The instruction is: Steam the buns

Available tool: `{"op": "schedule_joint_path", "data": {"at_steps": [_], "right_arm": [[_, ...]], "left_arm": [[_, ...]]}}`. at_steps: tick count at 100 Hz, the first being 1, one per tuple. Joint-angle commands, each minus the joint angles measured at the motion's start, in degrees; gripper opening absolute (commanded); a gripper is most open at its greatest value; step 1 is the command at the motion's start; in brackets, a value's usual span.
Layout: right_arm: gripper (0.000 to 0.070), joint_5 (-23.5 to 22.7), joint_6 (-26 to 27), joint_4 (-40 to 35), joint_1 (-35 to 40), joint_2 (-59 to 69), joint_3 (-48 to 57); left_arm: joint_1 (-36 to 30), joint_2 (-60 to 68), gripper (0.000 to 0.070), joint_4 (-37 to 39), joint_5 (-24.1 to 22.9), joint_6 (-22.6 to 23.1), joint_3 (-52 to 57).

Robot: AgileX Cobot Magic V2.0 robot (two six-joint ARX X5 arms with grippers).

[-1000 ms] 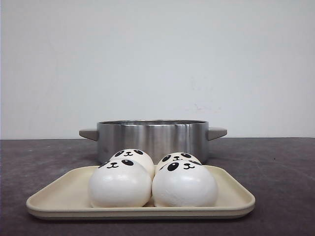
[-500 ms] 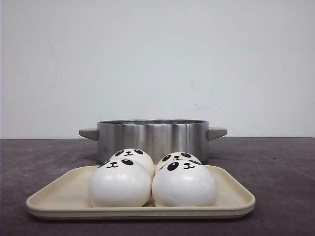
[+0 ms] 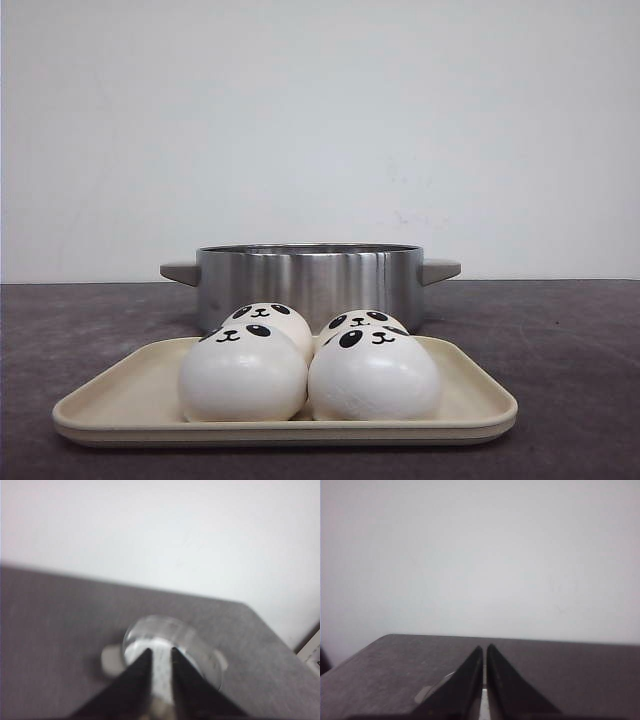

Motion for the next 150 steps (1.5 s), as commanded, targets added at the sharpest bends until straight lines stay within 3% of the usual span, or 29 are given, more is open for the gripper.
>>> {"op": "schedule_joint_path", "data": {"at_steps": [1,7,14,20,34,49,73,83,101,119,134,150], "right_arm": [[0.0071,-2.1,-0.9,1.7,-0.1,0.5,0.8],[0.0265,-3.7,1.8,3.5,-0.1,0.4,0.8],[0.0538,-4.9,4.6,5.0,-0.1,0.4,0.8],[0.0646,-5.4,5.8,5.5,-0.1,0.5,0.8],[0.0667,-4.9,8.3,6.0,-0.1,0.8,0.8],[0.07,-5.6,13.3,8.9,0.0,2.0,1.0],[0.07,-5.3,13.2,9.5,2.1,8.3,7.0],[0.0698,-4.1,10.9,7.6,4.2,12.2,11.2],[0.0695,3.0,7.3,-5.5,10.7,21.4,19.0],[0.0686,13.2,6.8,-21.3,23.0,31.1,23.5],[0.0685,22.5,5.6,-26.4,34.9,39.0,23.5],[0.0683,26.3,10.3,-26.8,43.3,48.7,23.5]], "left_arm": [[0.0,0.9,0.0431,0.2,0.4,2.3,2.4],[0.0,1.3,0.0615,0.2,0.4,2.4,3.0],[-0.5,1.4,0.0638,-0.2,0.5,2.3,3.1],[-0.9,1.2,0.0638,-1.2,0.6,2.2,3.1],[-3.1,0.5,0.0637,-3.7,0.8,2.1,3.0],[-6.4,0.3,0.0638,-3.5,4.2,1.0,3.1],[-9.3,0.5,0.0637,-3.7,4.1,-0.1,3.1],[-9.6,0.8,0.0637,-3.4,3.9,-0.2,3.0],[-10.8,1.7,0.0637,-3.3,3.9,-0.2,3.0],[-11.0,1.9,0.0631,-3.3,3.7,-0.2,3.1],[-11.0,1.9,0.0631,-3.3,3.7,-0.2,3.1],[-11.2,1.9,0.0627,-3.3,3.7,-0.4,3.1]]}}
